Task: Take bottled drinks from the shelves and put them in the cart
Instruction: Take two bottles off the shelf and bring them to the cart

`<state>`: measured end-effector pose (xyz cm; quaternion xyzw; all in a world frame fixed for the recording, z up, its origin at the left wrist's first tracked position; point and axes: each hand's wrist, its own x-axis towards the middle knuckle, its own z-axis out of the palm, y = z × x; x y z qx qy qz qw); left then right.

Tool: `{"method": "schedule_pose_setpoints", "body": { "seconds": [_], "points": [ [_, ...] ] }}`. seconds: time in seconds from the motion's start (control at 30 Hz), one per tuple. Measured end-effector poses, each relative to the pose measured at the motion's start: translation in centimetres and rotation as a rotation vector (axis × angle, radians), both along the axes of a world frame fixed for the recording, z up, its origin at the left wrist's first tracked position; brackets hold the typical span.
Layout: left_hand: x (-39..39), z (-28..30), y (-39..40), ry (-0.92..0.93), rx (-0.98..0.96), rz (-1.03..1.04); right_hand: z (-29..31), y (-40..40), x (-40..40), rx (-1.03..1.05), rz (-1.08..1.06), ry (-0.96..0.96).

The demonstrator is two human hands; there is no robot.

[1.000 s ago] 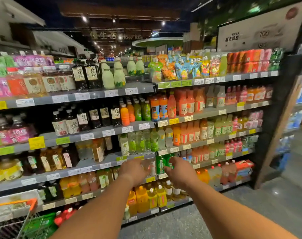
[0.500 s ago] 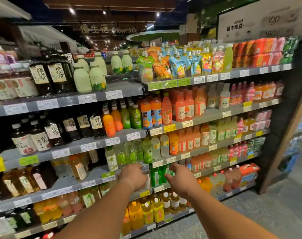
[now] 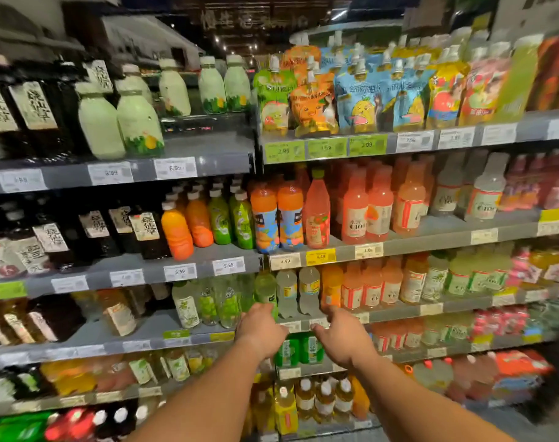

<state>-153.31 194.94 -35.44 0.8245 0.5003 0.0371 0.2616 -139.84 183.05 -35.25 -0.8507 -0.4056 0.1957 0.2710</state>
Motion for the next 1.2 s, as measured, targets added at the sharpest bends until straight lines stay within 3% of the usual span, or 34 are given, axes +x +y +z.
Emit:
{"method": "schedule_pose_setpoints", "body": {
  "seconds": [0.37,0.57,0.7,1.0,1.2],
  "points": [
    [10.5,-4.5,7.4,-0.152,-0.132,0.17,-4.0,10.3,10.1,-0.009,0.096,0.081],
    [14.5,-6.6,10.9,-0.086,-0.123,0.234,-6.5,14.9,11.9,-0.054,0.033,0.071],
    [15.5,-7.3,12.2,-0.009,-0.116,0.174,-7.2,17.4,12.5,-0.099,0.047,0.042],
    [14.4,-7.9,12.6,-0.191,-0.187,0.262,-7.8,18.1,12.2,-0.014,-0.015,-0.015],
    [13.9,-8.2,11.8,-0.147,-0.052,0.235,-8.3,16.9,11.9,-0.003,-0.052,-0.039]
  ]
}}
